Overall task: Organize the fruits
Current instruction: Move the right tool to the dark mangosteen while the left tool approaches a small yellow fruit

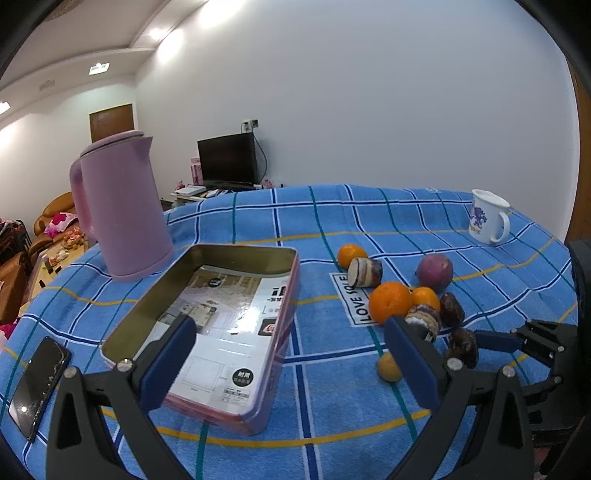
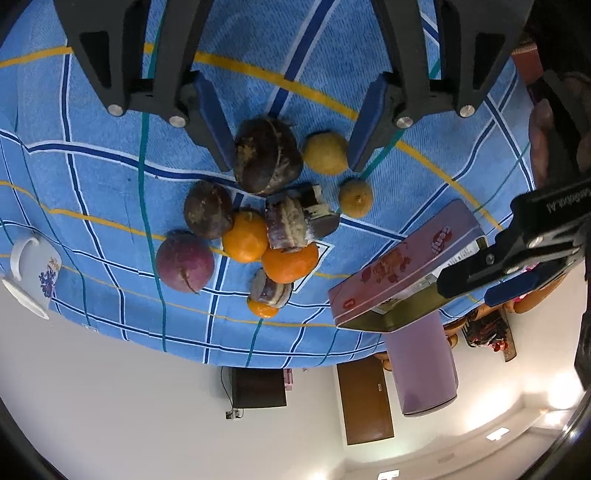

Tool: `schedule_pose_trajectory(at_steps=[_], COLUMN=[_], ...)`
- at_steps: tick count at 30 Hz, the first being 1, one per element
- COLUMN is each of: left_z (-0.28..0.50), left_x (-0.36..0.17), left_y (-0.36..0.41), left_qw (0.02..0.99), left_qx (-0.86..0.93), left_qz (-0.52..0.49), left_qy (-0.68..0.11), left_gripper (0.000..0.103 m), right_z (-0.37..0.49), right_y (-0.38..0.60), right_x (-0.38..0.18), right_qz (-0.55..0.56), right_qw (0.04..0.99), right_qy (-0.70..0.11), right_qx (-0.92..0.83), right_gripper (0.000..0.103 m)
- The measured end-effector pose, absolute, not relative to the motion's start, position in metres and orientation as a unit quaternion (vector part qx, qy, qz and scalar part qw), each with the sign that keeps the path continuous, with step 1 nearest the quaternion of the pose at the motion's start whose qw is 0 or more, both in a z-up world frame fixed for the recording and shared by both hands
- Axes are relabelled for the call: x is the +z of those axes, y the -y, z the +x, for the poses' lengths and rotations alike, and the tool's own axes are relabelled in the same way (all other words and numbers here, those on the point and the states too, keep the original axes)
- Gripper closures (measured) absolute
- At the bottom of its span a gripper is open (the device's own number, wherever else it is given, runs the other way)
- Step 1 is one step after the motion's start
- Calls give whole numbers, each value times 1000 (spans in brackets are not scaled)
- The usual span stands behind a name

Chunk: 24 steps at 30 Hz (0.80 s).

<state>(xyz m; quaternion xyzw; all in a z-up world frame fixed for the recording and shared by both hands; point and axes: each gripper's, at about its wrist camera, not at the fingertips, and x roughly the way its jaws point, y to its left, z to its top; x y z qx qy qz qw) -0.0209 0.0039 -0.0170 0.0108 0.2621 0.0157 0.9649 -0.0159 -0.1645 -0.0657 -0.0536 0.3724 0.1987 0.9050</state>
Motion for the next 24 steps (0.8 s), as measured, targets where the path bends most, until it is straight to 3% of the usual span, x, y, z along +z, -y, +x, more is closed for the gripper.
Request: schedule_pose_trajectory(at_steps=[7, 19, 21, 24], left_z=[-21, -22, -24, -26], left_x=[-19, -27, -28, -29], left_y=[-5, 16, 21, 29], left_qw=[965, 962, 961, 961], left_qx=[13, -20, -30, -44], left_qz=[5, 14, 21, 29], left_qy=[-263, -272, -273, -272], left_gripper=[0, 2, 4, 6], right_z=[-16, 8, 19, 17], right_y=[189, 180, 191, 204], right_x=[-57, -67, -71, -71], right_qz=[23, 18, 71, 89], right_qw=[910, 904, 891, 889], right_qy=[-354, -384, -398, -399], right_qx=[216, 189, 206, 206], right_gripper=[39, 40, 56, 56])
